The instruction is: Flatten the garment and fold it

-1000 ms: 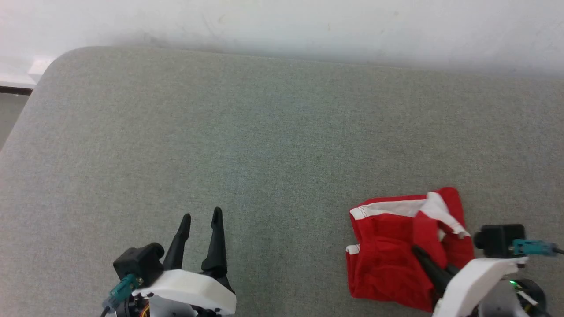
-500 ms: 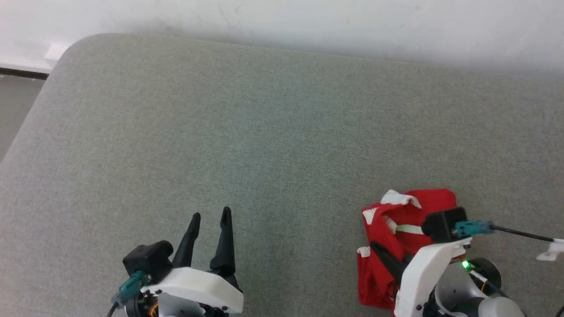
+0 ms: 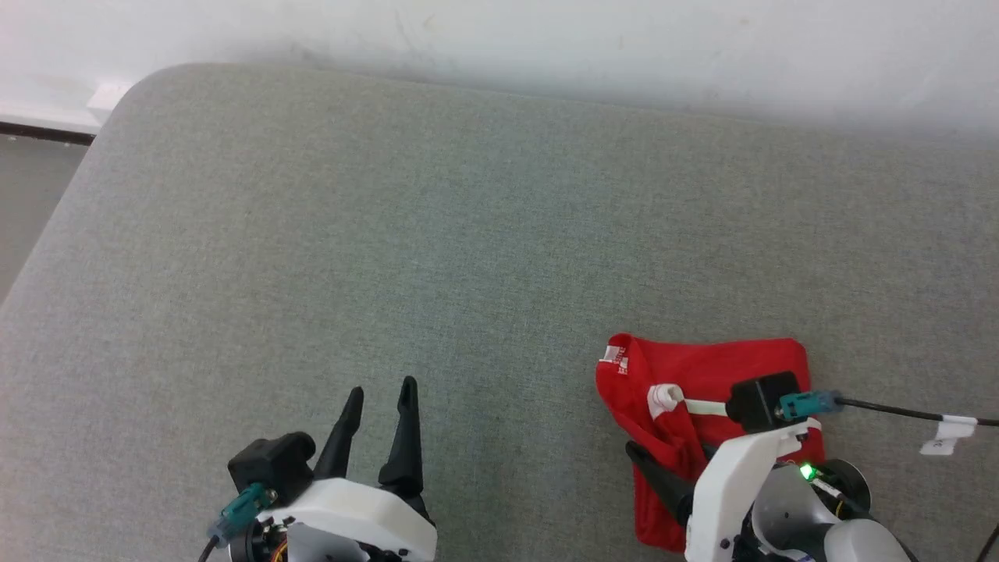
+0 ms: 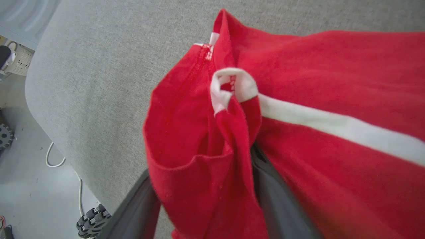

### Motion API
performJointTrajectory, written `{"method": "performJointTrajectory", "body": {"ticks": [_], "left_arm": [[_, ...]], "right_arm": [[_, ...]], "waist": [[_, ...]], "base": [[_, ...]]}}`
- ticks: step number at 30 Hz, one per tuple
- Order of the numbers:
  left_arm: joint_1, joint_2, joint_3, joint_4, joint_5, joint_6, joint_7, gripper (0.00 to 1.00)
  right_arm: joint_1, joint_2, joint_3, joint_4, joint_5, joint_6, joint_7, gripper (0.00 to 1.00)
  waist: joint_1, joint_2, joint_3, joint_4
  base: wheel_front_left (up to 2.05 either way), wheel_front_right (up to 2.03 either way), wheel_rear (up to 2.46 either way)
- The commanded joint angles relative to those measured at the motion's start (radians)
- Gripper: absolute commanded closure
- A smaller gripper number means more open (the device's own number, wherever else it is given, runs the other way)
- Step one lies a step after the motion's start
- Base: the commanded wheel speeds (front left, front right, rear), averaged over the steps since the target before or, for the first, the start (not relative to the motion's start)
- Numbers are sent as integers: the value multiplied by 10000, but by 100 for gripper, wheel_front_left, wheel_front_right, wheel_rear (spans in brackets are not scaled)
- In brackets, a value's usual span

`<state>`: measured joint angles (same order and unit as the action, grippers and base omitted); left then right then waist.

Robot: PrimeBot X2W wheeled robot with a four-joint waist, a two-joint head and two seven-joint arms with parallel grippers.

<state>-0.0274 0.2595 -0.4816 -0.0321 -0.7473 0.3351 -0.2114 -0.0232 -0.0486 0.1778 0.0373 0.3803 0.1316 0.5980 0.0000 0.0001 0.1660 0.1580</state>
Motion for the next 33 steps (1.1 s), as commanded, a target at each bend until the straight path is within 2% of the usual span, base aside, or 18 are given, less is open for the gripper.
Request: {"method": "performJointTrajectory", "body": {"ticks": [1,6,10,13,18,31,32,33], "left_arm": [[-42,53,-9,37,-33,-69,5,0],[75,159,-11,-28,-46,-23,68,0],[126,228,-30,-123,-40,15,127,0],[114,255,-48,-188,-18,40,149,0],[-6,255,-120,-249,24,34,197,0],[-283,328,-107,-284,130,68,179,0],[-286,341,-112,-299,149,70,168,0],[-289,350,-123,-314,164,69,163,0]], "right_arm": [[57,-16,-18,-211,257,-9,38,0],[432,-16,-876,-1404,824,-9,-44,0],[753,-16,-2177,-2255,252,-9,74,0],[986,-16,-3017,-2447,-101,-9,286,0],[1235,-16,-3387,-2012,26,-9,488,0],[532,-16,-2929,68,441,-9,-191,0],[499,-16,-2866,164,481,-9,-201,17],[469,-16,-2831,248,511,-9,-227,70]], "waist": [[0,-1,-129,-110],[0,-1,-300,-354],[0,-1,-323,-511],[0,-1,-265,-591],[0,-1,-58,-619],[0,-1,352,-183],[0,-1,354,-156],[0,-1,354,-130]], "base": [[0,0,0],[0,0,0],[0,0,0],[0,0,0],[0,0,0],[0,0,0],[0,0,0],[0,0,0]]}}
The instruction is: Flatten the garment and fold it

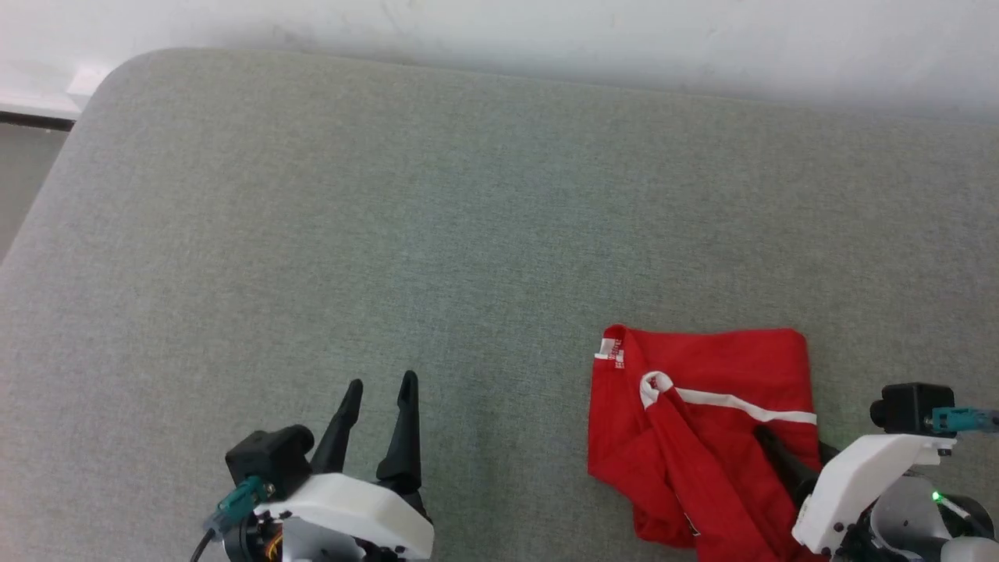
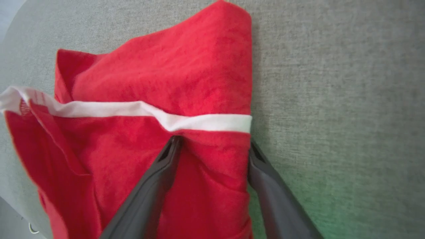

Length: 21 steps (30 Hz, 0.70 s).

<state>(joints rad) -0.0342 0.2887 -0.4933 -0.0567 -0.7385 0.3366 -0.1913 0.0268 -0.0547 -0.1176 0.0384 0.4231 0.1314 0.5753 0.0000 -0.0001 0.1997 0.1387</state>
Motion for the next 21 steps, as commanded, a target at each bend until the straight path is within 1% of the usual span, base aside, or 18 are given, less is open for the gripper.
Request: {"method": "performJointTrajectory", "body": {"ticks": [1,6,10,14,18,20,21], "left_arm": [[-226,64,-20,-84,89,54,-41,0],[-234,69,-27,-148,115,78,-67,0],[-221,93,38,-226,150,124,-144,0],[-221,164,123,-327,203,179,-203,0],[-326,277,202,-438,283,241,-204,0],[-424,389,263,-546,356,311,-164,0],[-424,389,263,-546,356,311,-164,0]], "right_arm": [[-57,45,144,314,116,-7,-34,100],[-171,45,136,551,181,-7,-217,100],[-420,45,-77,583,48,-7,-487,100],[-767,45,-317,439,-299,-7,-418,100],[-1255,45,-505,168,-831,-7,-116,100],[-1724,45,-550,-37,-1282,-7,143,100],[-1724,45,-550,-37,-1282,-7,143,100]], "waist": [[0,1,19,87],[0,1,22,96],[0,1,18,-67],[0,1,60,-396],[0,1,158,-808],[0,1,275,-1171],[0,1,275,-1171]], "base": [[0,0,0],[0,0,0],[0,0,0],[0,0,0],[0,0,0],[0,0,0],[0,0,0]]}}
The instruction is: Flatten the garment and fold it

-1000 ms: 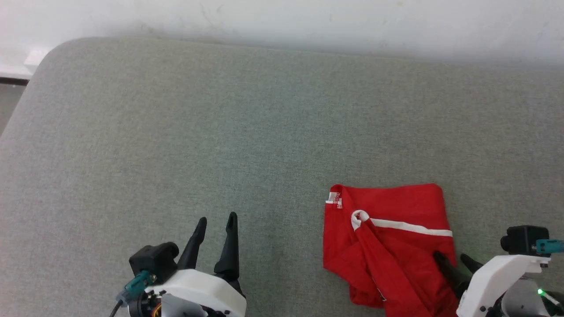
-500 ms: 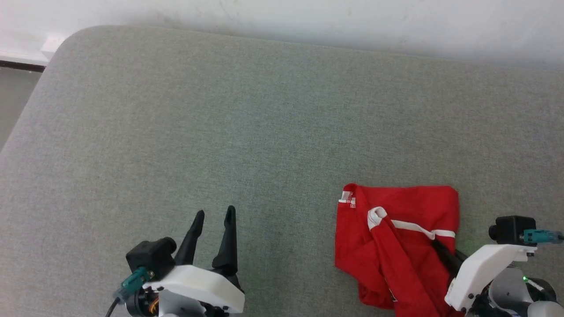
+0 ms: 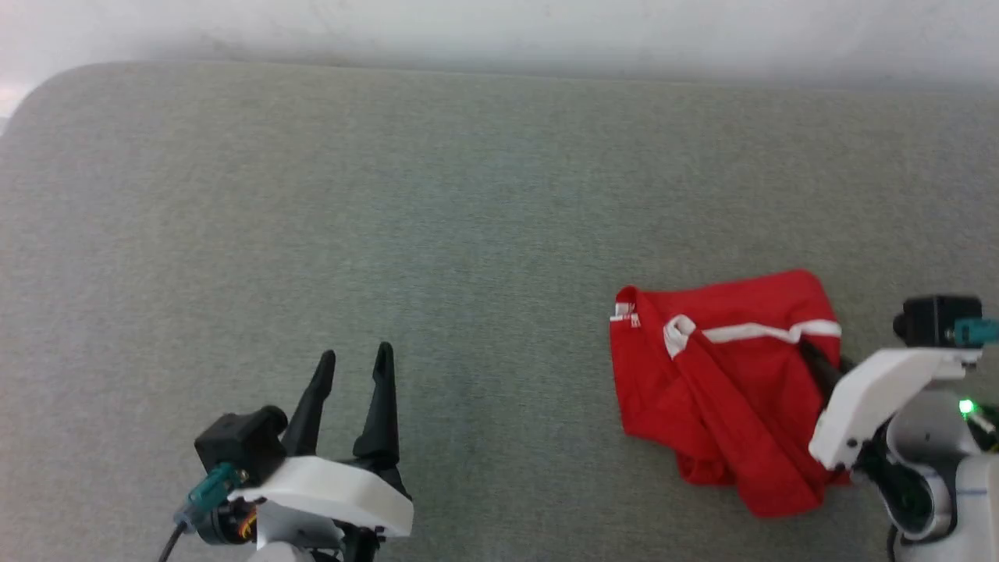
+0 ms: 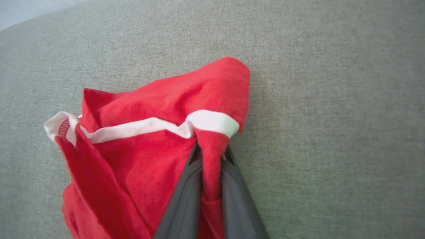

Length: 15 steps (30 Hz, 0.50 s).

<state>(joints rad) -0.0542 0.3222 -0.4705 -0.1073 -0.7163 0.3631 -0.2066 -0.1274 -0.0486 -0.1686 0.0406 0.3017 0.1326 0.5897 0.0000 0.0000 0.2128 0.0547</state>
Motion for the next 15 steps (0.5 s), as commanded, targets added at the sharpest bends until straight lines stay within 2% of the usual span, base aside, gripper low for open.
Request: {"method": "performJointTrajectory", "body": {"ticks": [1,5,15], "left_arm": [[-254,94,43,-77,157,65,17,0],[-439,235,53,-243,254,131,167,0],[-1295,536,25,-725,749,351,510,0]], "right_arm": [[-355,-17,-31,-118,-246,-19,98,100],[-1078,-411,68,-321,-768,-19,492,100],[-2563,-2264,400,-479,-595,-19,1208,100]], "waist": [[0,0,185,-456],[0,0,477,-900],[0,0,1754,-1603]], "base": [[0,0,0],[0,0,0],[0,0,0]]}}
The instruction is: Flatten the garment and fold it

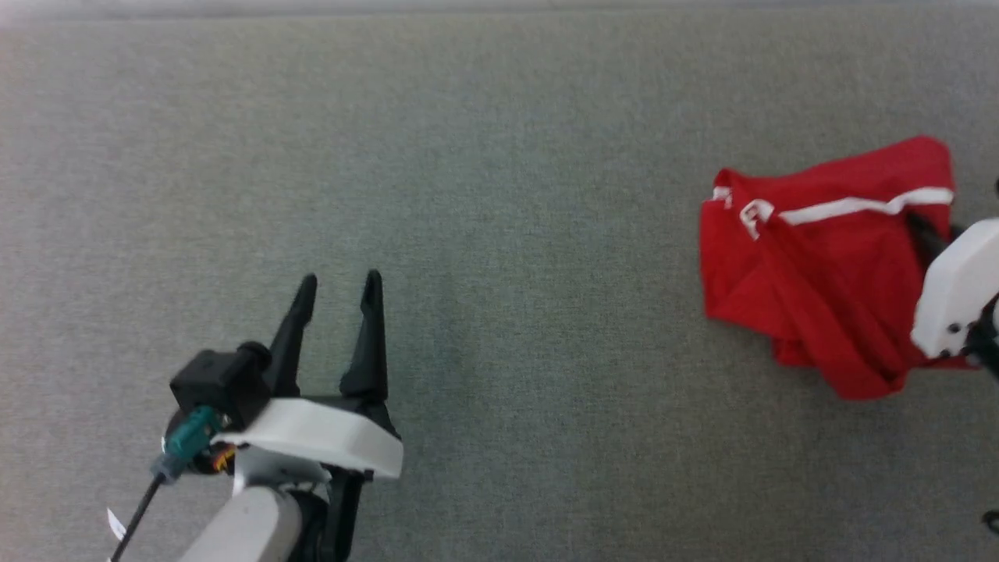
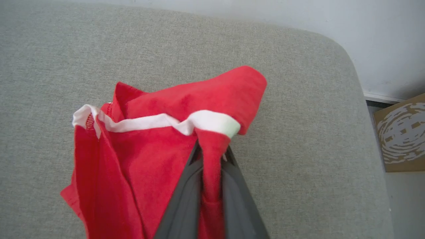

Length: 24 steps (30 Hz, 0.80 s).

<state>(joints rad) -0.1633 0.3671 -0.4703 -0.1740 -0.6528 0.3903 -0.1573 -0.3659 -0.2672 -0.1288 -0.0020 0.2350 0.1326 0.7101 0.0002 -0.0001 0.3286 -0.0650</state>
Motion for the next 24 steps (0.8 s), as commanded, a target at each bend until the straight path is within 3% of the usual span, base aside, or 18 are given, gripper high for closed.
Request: {"method": "performJointTrajectory", "body": {"ticks": [1,9,24], "left_arm": [[-321,143,34,-135,205,121,49,0],[-1162,607,110,-876,931,437,326,0],[-1982,957,-123,-1606,1761,749,832,0]], "right_arm": [[-301,-266,28,-46,114,-19,50,100],[-1177,-1745,-35,325,344,-19,91,100],[-2164,-3007,-590,2072,-68,-19,-1339,100]], "waist": [[-2,1,742,-453],[-2,1,1708,-796],[-2,1,2774,-1089]], "base": [[0,0,0],[0,0,0],[0,0,0]]}}
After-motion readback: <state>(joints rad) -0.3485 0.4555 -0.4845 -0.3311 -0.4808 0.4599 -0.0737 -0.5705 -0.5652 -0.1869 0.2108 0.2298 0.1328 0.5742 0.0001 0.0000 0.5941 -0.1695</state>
